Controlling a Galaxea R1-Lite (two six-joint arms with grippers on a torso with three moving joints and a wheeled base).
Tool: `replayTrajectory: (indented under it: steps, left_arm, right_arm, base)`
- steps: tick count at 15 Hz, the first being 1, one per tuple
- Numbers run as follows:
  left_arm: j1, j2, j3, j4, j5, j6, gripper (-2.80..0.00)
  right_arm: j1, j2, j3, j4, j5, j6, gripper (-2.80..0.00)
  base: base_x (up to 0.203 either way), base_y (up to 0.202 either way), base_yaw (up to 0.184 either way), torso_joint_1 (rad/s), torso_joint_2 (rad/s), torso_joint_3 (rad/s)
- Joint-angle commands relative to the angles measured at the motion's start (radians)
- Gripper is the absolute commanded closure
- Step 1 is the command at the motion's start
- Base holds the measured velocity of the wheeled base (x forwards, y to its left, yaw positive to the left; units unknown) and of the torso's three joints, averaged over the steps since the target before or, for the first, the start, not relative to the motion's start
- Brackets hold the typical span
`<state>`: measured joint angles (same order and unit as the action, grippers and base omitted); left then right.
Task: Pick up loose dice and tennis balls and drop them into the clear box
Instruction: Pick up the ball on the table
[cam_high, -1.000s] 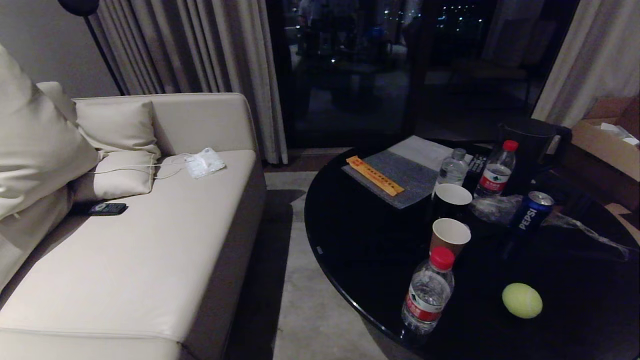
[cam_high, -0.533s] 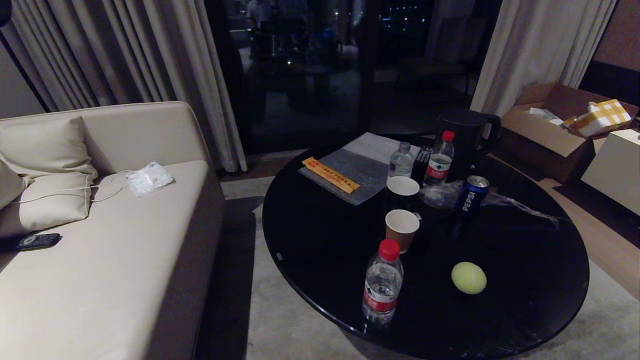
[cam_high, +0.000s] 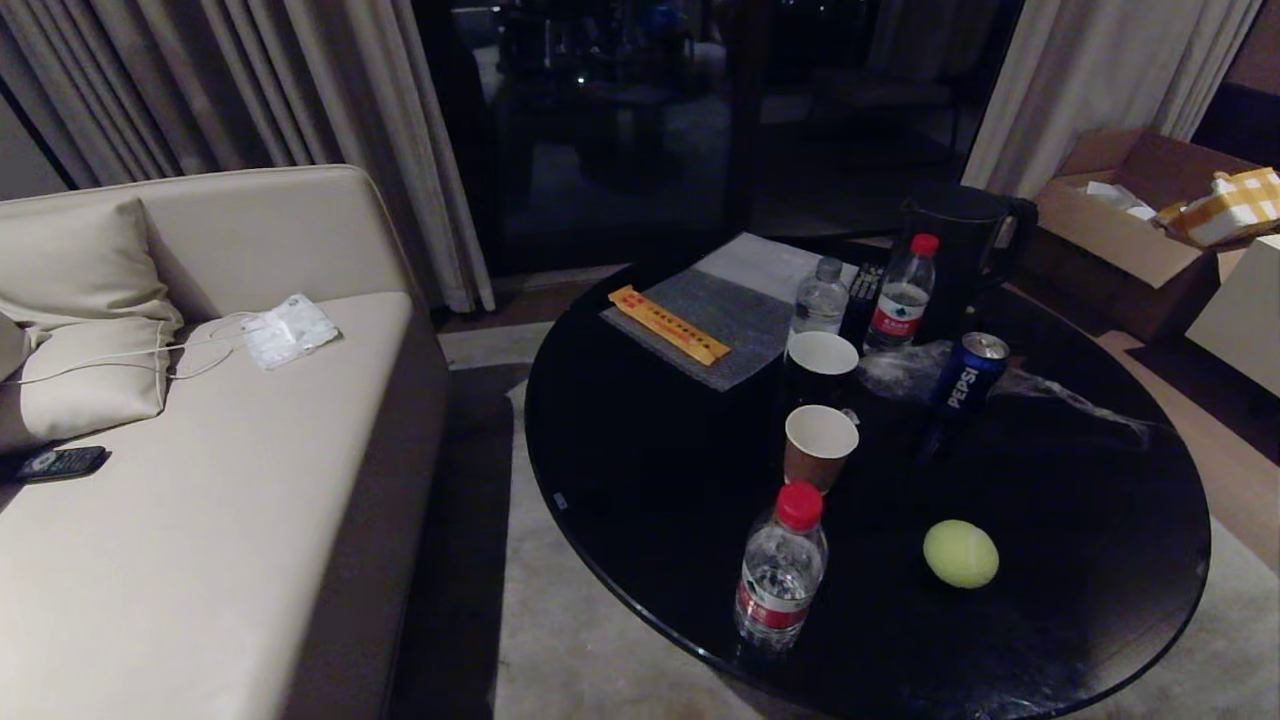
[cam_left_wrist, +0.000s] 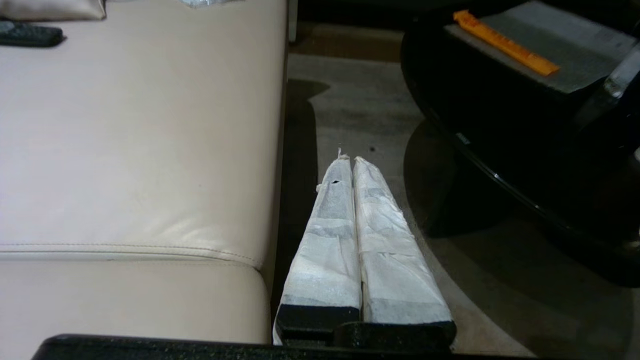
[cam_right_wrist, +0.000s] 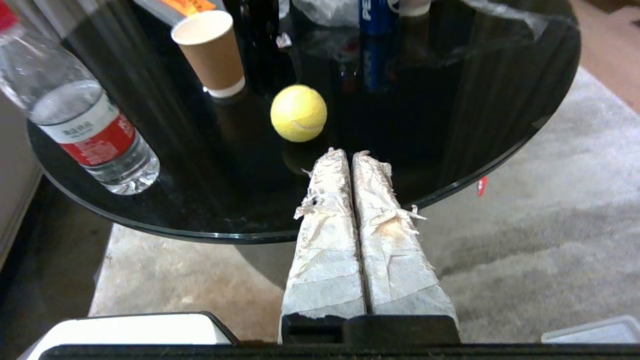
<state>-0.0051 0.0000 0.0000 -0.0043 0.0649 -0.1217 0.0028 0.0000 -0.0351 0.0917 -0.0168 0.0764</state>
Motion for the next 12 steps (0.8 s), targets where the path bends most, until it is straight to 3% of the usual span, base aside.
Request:
replayTrajectory:
  steps: [1, 12]
  left_arm:
    - [0.000, 0.002, 0.002, 0.000, 0.001, -0.001, 0.00]
    - [-0.001, 0.002, 0.002, 0.000, 0.001, -0.001, 0.00]
  right_arm:
    - [0.000, 0.000, 0.000, 0.000, 0.000, 0.000, 0.00]
    - [0.000, 0.001, 0.000, 0.000, 0.000, -0.002, 0.00]
  base:
    - [0.000, 0.000, 0.000, 0.000, 0.00, -0.193]
    - [0.000, 0.000, 0.000, 0.002, 0.00, -0.196]
